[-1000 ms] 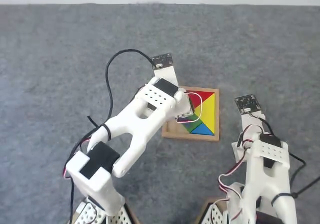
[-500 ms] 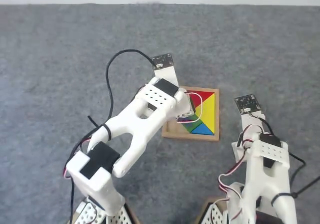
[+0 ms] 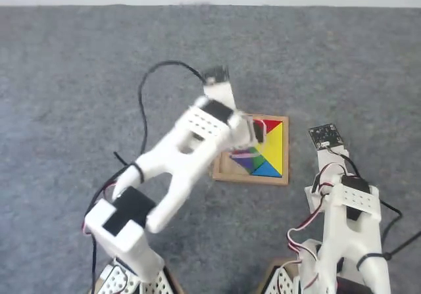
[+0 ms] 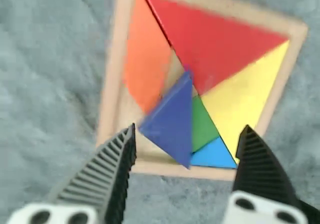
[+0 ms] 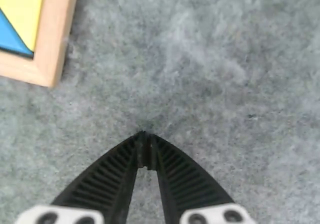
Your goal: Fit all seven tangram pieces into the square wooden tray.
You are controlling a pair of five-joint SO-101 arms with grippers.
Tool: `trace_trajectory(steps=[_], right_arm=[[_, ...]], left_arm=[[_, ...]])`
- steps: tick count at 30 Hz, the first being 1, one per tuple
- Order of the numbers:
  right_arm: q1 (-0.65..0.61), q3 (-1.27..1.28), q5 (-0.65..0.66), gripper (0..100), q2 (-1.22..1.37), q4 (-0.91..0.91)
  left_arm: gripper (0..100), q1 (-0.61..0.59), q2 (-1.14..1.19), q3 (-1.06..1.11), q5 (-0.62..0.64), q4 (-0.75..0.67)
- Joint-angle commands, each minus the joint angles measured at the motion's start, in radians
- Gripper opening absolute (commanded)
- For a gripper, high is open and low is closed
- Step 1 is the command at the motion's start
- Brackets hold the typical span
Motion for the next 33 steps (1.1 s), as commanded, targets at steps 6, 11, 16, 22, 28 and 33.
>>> trace_trajectory(steps=[6,11,16,22,28,33], right_arm=[[-0.010,-0.005,-0.012,0.8,-0.035,-0.012],[-0.010,-0.003,-0.012,0.8,-0.035,-0.012],[-0.010,-0.003,-0.012,0.8,-0.035,-0.012],[-0.010,-0.003,-0.012,0.8,-0.035,-0.012],[-0.010,-0.003,-0.012,0.8,-0.035,-0.012],[-0.010,-0.003,-0.012,0.8,-0.035,-0.012]], left_arm=[[30,-0.046,-0.118,-0.306,-0.651,0.242],[18,-0.063,0.034,-0.317,-0.749,0.276],[10,-0.077,0.146,-0.415,-0.918,0.270],[1,-0.048,0.196,-0.490,-1.051,0.270],[1,0.048,0.292,-0.489,-1.111,0.265],[1,0.109,0.342,-0.487,-1.126,0.218]])
